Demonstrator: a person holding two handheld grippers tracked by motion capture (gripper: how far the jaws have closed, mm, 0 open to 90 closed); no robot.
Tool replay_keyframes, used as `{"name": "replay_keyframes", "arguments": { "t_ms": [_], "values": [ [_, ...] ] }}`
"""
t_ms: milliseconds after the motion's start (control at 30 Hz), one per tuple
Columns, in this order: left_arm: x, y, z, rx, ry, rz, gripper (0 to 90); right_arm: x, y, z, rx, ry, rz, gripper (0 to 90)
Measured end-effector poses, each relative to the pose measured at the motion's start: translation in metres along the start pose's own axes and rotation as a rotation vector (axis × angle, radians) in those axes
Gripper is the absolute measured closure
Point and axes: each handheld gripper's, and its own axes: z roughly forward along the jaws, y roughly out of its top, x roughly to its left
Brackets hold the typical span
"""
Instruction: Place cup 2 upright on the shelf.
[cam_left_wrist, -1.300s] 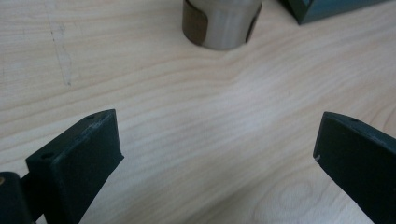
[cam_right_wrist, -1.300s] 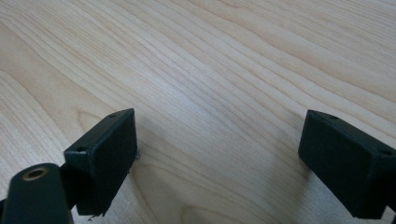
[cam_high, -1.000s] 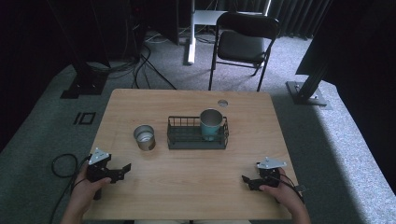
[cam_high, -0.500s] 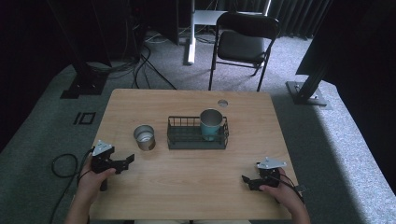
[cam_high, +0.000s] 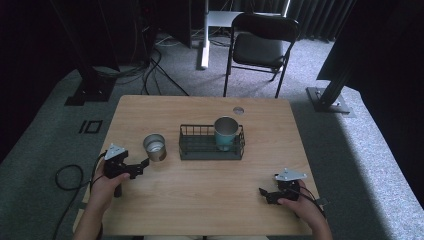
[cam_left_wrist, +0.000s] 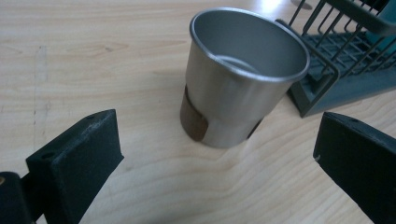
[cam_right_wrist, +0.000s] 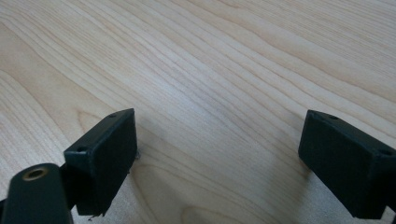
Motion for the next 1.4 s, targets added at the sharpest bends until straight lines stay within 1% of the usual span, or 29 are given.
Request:
{"name": "replay_keyframes", "arguments": {
  "t_ms": [100, 200, 367, 433, 500, 633, 833, 933, 1033, 1100, 1133, 1400],
  "values": [
    [-0.002, 0.003, 0.004, -0.005, -0.004, 0.009, 1.5, 0.000, 0.000, 0.000, 0.002, 0.000, 0.000, 11.2],
    [-0.005, 0.006, 0.007, -0.011, -0.019, 0.017, 1.5, 0.000, 0.000, 0.000, 0.001, 0.000, 0.000, 11.2],
    [-0.009, 0.013, 0.013, -0.015, -0.018, 0.032, 1.5, 0.000, 0.000, 0.000, 0.001, 0.000, 0.000, 11.2],
    [-0.009, 0.015, 0.015, -0.022, -0.017, 0.034, 1.4, 0.000, 0.000, 0.000, 0.001, 0.000, 0.000, 11.2],
    [-0.009, 0.016, 0.018, -0.041, -0.018, 0.041, 1.5, 0.000, 0.000, 0.000, 0.001, 0.000, 0.000, 11.2],
    [-0.011, 0.017, 0.023, -0.047, -0.025, 0.060, 1.4, 0.000, 0.000, 0.000, 0.000, 0.000, 0.000, 11.2],
    [-0.012, 0.019, 0.028, -0.048, -0.024, 0.058, 1.4, 0.000, 0.000, 0.000, 0.001, 0.000, 0.000, 11.2],
    [-0.015, 0.022, 0.032, -0.056, -0.035, 0.071, 1.4, 0.000, 0.000, 0.000, 0.001, 0.000, 0.000, 11.2],
    [-0.017, 0.025, 0.035, -0.050, -0.029, 0.089, 1.5, 0.000, 0.000, 0.000, 0.001, 0.000, 0.000, 11.2],
    [-0.017, 0.026, 0.036, -0.050, -0.032, 0.092, 1.4, 0.000, 0.000, 0.000, 0.001, 0.000, 0.000, 11.2],
    [-0.018, 0.028, 0.039, -0.044, -0.031, 0.102, 1.5, 0.000, 0.000, 0.000, 0.001, 0.000, 0.000, 11.2],
    [-0.021, 0.034, 0.050, -0.031, -0.028, 0.122, 1.4, 0.000, 0.000, 0.000, 0.001, 0.000, 0.000, 11.2]
  ]
}}
